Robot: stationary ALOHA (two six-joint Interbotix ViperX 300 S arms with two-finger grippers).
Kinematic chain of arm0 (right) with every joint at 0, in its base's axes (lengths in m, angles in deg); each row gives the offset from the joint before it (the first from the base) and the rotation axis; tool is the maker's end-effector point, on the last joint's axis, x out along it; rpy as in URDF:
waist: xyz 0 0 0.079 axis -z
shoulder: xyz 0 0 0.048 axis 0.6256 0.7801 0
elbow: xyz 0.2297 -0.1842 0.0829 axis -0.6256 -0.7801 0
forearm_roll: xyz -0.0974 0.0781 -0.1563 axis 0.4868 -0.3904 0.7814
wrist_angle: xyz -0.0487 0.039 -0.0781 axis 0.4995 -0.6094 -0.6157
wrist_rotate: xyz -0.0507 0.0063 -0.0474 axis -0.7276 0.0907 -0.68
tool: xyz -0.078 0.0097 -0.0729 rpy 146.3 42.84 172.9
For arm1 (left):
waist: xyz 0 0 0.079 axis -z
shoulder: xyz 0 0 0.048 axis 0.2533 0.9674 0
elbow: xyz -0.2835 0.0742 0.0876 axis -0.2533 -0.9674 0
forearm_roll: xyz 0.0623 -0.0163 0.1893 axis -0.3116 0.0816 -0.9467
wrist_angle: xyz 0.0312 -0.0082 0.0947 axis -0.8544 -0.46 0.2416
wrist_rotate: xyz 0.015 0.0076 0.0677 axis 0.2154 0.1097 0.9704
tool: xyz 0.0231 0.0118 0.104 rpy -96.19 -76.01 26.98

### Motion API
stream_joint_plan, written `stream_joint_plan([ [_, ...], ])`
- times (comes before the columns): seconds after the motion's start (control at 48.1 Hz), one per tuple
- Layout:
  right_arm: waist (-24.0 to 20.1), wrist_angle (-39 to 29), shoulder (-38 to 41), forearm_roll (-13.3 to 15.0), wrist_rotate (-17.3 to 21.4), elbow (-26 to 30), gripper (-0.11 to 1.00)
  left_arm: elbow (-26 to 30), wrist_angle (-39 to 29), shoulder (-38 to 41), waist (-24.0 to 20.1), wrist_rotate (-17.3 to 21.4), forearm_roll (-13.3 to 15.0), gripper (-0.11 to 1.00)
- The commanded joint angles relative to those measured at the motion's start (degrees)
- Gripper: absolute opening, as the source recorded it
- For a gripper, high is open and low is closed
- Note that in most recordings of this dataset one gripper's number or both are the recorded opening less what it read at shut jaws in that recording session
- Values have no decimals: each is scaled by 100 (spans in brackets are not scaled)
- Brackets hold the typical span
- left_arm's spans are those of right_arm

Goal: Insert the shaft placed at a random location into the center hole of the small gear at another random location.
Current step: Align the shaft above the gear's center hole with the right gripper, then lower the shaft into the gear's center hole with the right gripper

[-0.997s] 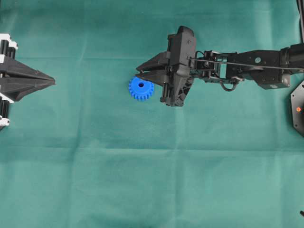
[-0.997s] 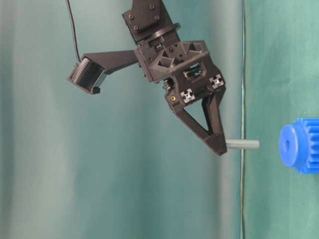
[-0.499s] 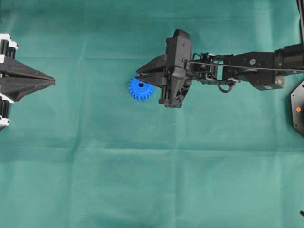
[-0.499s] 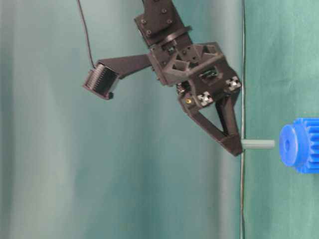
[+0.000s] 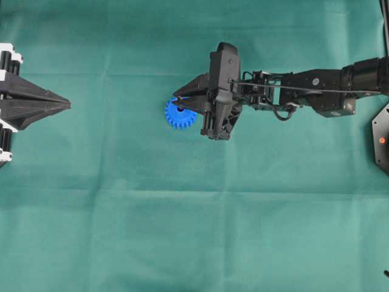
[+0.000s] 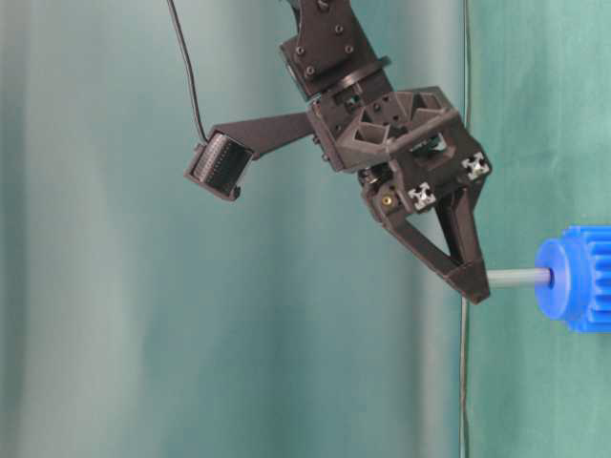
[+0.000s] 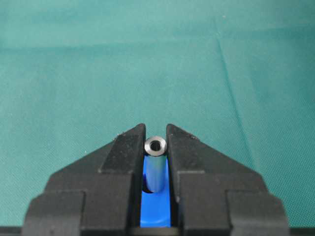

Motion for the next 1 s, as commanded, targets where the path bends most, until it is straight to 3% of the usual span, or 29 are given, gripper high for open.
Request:
stream_joint_plan([
  [0.0,0,88,-35,-18,-18,132,13,132,26,44,9,0,-18,0],
  [0.976,-79,-9,-483,0,-44,70,13,123,26,35,0,0,-18,0],
])
